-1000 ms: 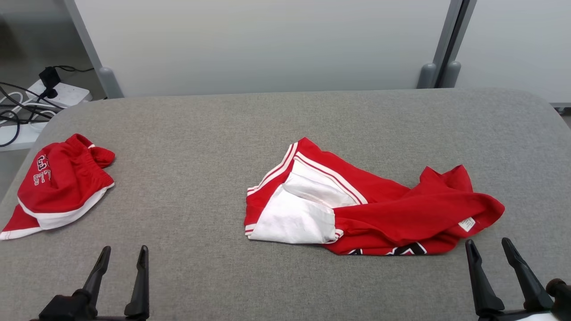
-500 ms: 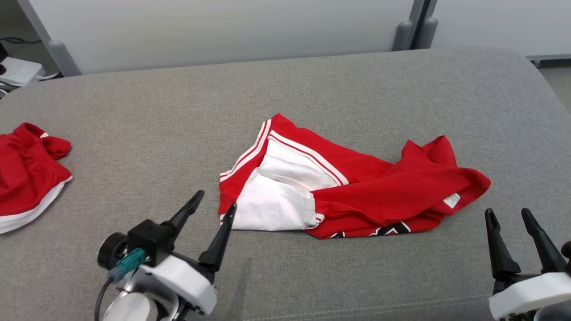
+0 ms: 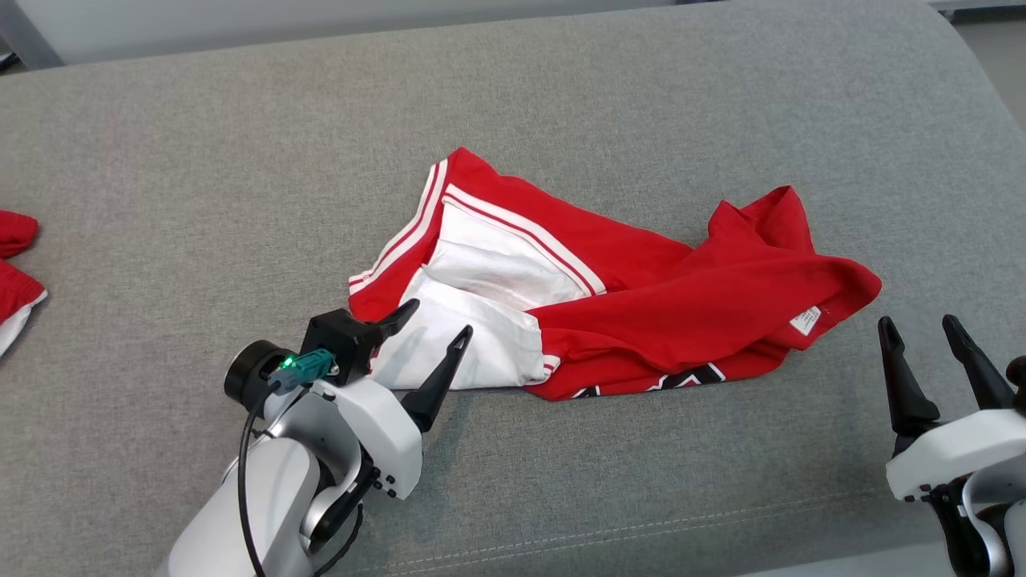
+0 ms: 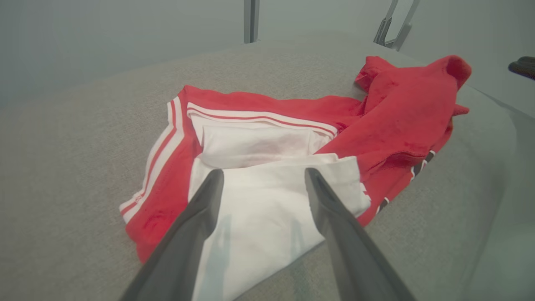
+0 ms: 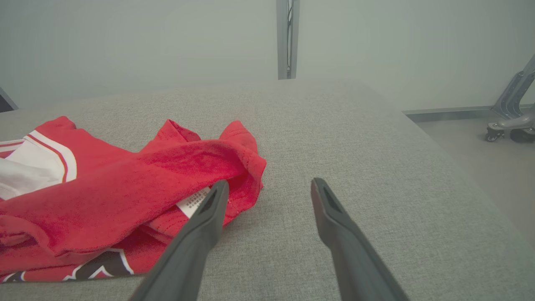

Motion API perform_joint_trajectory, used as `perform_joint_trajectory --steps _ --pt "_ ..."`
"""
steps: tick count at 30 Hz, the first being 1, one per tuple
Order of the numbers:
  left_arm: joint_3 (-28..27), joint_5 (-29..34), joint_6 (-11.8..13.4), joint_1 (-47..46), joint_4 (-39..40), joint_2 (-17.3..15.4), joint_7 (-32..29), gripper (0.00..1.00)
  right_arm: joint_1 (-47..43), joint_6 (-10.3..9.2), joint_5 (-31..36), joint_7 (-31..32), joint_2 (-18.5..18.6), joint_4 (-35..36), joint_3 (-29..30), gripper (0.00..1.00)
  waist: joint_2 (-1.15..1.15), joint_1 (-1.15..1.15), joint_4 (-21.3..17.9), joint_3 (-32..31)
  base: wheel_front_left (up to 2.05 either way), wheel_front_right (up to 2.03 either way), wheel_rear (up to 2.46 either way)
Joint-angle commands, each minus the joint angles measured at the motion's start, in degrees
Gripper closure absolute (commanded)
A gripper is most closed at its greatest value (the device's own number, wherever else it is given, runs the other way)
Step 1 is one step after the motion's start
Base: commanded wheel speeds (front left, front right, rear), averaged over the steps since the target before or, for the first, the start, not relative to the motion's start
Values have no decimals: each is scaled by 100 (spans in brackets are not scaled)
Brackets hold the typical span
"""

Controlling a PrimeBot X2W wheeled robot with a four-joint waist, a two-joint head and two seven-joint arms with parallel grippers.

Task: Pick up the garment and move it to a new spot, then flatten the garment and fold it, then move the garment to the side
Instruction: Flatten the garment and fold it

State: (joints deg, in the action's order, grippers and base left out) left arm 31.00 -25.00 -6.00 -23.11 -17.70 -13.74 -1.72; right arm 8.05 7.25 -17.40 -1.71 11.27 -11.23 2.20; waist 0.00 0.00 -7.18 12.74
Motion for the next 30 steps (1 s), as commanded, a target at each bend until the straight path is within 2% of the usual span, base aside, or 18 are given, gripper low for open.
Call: perform_joint_trajectory --steps 1,12,25,26,27,28,29,30 --pt "-167 -37 -18 -366 47 -95 -17 0 256 24 -51 -113 173 -7 -136 0 0 0 -46 160 0 0 0" --pt "-74 -83 -65 -1010 -408 -42 -116 0 1048 24 -215 -261 394 -985 -648 0 0 0 29 586 0 0 0" --pt "-105 -271 -44 -1363 -885 47 -294 0 1541 24 -448 -473 447 -1594 -1174 0 0 0 -11 801 0 0 0" --pt "-97 -295 -48 -1376 -912 58 -320 7 1580 24 -480 -474 457 -1631 -1239 6 0 0 -11 808 0 0 0" --pt "-90 -313 -51 -1388 -923 66 -326 39 1617 24 -504 -489 472 -1667 -1285 57 0 0 -12 814 0 0 0" --pt "-81 -314 -53 -1399 -925 68 -316 73 1648 24 -522 -500 492 -1707 -1331 100 0 0 -10 814 0 0 0" --pt "-70 -313 -53 -1399 -917 69 -309 100 1671 24 -546 -507 513 -1748 -1372 100 0 0 -4 812 0 0 0" --pt "-58 -310 -53 -1388 -894 68 -297 100 1683 24 -570 -526 529 -1779 -1398 100 0 0 4 806 0 0 0"
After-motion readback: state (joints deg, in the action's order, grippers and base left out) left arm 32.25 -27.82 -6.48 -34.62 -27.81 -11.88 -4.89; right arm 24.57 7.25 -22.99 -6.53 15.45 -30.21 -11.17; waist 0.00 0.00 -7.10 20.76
